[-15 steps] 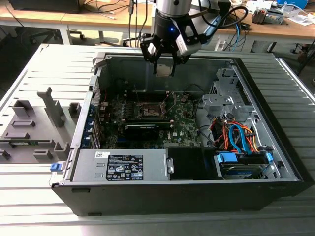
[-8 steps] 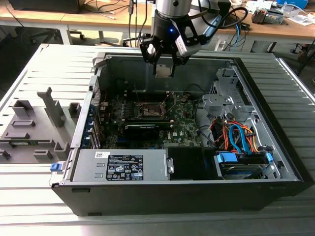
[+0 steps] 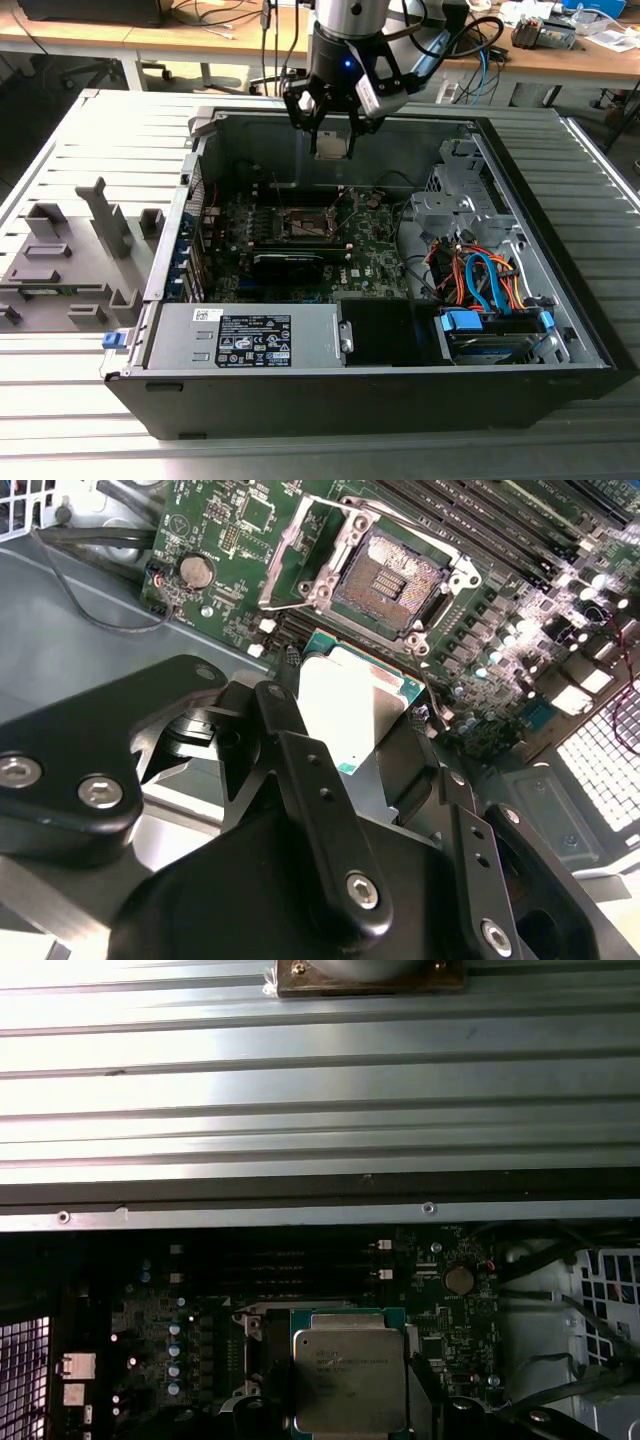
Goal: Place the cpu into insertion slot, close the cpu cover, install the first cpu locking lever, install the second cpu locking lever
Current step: 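Place the cpu into insertion slot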
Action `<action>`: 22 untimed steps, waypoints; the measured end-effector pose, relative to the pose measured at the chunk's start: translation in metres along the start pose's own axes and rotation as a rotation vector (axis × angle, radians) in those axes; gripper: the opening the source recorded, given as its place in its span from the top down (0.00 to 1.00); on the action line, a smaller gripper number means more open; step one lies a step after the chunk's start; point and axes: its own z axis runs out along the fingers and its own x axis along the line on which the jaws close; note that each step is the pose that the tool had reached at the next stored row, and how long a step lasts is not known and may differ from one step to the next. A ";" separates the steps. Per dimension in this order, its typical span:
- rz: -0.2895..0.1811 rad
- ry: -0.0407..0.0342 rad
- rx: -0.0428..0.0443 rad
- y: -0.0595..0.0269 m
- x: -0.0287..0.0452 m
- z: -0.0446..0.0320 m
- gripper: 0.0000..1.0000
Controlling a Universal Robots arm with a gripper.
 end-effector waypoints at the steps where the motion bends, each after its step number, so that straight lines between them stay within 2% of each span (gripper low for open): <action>1: 0.000 -0.0001 0.0000 -0.0004 0.0001 0.0001 0.46; 22: 0.000 0.0000 0.0000 -0.0103 0.0018 0.0012 0.46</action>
